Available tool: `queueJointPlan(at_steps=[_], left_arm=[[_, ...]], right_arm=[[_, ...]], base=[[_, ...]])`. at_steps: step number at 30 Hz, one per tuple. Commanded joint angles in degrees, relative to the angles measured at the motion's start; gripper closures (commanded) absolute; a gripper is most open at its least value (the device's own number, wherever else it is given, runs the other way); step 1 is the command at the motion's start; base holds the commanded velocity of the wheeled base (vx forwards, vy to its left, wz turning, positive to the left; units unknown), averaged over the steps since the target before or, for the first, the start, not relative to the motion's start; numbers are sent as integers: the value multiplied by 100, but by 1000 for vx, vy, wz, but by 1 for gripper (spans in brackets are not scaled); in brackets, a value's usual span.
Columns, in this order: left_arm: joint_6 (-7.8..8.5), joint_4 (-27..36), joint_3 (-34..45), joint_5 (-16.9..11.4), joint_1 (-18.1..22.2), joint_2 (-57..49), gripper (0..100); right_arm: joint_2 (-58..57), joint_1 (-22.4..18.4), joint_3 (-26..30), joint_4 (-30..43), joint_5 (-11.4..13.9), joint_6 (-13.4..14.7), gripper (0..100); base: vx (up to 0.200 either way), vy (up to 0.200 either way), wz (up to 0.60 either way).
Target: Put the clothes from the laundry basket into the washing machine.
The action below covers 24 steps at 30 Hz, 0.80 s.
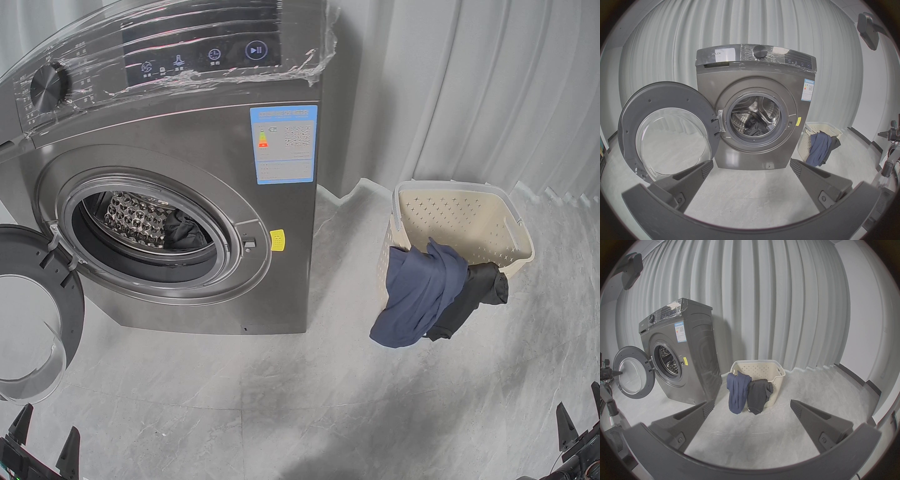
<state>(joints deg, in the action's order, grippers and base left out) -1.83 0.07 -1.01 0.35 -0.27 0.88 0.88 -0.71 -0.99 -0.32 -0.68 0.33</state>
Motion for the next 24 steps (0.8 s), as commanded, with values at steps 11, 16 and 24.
queueJointPlan(at_steps=[11, 16, 24], left_arm=[[7, 1, 84, 26, 0, -79, 0], [7, -7, 84, 26, 0, -79, 0], [25, -7, 92, 26, 0, -79, 0]], right_arm=[[-79, 0, 99, -3, -2, 2, 0], [-79, 0, 99, -3, -2, 2, 0], [-79, 0, 90, -3, -2, 2, 0]], base=[[0, -36, 0], [0, 0, 0], [0, -75, 0]])
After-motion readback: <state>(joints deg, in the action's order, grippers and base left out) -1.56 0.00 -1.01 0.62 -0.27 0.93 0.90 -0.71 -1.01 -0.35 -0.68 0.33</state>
